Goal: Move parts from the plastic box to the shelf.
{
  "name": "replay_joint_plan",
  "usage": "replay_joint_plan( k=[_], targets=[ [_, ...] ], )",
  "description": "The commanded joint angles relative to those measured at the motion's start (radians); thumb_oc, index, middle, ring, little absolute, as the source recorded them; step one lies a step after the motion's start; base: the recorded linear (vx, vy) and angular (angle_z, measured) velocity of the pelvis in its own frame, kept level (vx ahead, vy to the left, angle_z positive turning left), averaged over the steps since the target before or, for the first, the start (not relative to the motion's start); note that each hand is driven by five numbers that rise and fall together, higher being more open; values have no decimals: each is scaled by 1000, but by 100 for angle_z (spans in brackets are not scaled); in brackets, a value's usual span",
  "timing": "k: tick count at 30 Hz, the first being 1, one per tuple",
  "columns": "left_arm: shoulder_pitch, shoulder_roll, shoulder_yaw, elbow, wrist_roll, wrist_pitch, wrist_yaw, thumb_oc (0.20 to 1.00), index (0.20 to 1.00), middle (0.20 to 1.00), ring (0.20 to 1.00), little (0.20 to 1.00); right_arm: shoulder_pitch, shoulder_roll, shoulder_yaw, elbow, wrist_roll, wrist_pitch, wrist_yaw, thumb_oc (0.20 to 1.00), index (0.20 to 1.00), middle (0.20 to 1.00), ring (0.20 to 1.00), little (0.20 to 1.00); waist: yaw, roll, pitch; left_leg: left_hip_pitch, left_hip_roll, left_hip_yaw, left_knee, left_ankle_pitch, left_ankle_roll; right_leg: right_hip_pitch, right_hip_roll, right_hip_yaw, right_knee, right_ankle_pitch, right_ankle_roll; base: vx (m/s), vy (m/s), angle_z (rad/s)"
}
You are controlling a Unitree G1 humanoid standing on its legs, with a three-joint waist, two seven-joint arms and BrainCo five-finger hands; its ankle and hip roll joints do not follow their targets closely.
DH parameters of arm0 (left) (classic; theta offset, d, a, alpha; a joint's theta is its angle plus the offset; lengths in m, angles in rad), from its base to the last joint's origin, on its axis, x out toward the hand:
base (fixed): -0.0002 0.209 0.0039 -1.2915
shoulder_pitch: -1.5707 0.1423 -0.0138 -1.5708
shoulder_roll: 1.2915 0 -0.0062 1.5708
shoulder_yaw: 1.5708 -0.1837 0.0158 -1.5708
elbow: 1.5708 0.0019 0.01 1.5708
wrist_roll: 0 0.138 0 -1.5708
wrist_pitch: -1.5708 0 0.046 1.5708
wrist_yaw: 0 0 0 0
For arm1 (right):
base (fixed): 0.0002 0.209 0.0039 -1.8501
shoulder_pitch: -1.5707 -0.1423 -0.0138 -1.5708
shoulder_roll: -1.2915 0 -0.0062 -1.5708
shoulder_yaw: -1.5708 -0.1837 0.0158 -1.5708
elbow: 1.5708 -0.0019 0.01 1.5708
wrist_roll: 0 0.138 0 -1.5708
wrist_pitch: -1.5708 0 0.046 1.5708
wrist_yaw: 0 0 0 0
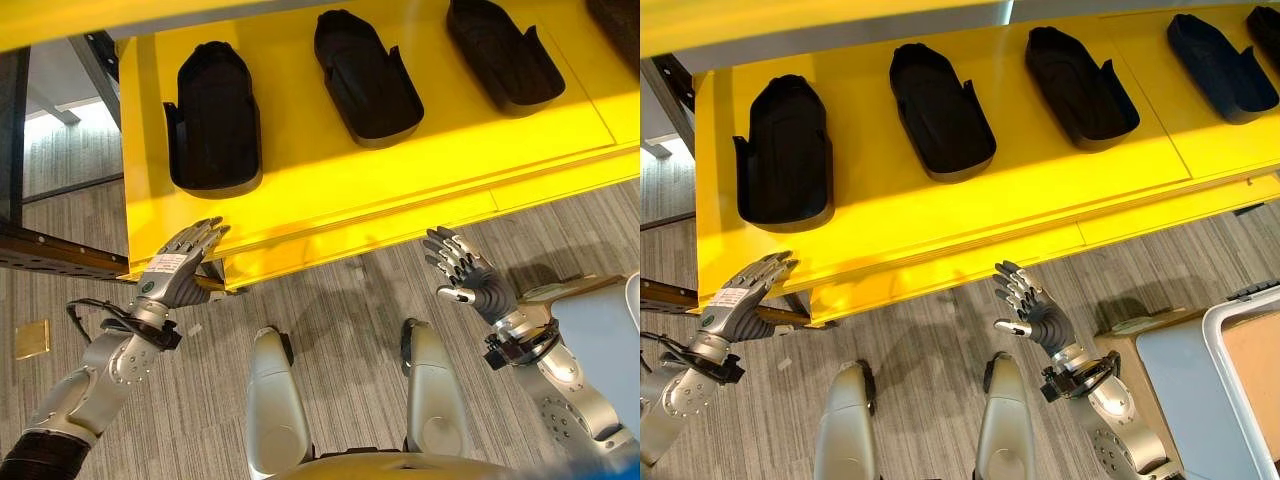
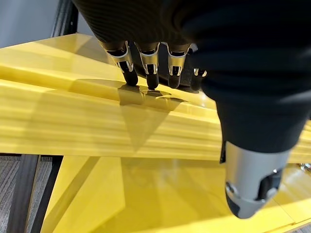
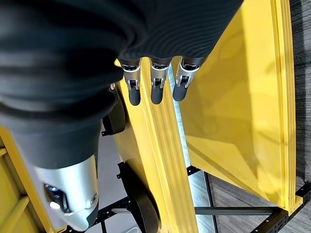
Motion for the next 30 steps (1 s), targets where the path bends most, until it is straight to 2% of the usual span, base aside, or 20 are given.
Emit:
replay_joint_plan(
  k=[1,8,14,30],
  targets=[
    [0,21,-23,38,37,20,13,1000,1000,1000,1000,1000,-16,-8,-28,1,6,-33,13,1000,1000,1000,1000,1000,-5,-30,-37,-2,5,-46,-57,130,17,-21,-15,79,45,84,-1,0,0,0],
    [-58,-17,-33,80,46,43,32,1000,1000,1000,1000,1000,-19,5,-27,11,5,-26,3,1000,1000,1000,1000,1000,-11,-34,-41,-5,7,-44,-55,128,15,-29,-12,83,47,84,-3,0,0,0],
    [-140,-53,-85,149,66,61,52,1000,1000,1000,1000,1000,-28,17,-21,21,11,-24,0,1000,1000,1000,1000,1000,-17,-39,-44,-8,10,-42,-53,129,14,-37,-7,86,56,80,-5,0,0,0],
    [-257,-79,-161,230,101,81,87,1000,1000,1000,1000,1000,-31,16,-5,27,17,-33,-6,1000,1000,1000,1000,1000,-28,-46,-49,-10,12,-37,-47,126,10,-44,-3,92,59,80,-4,0,0,0]
  ],
)
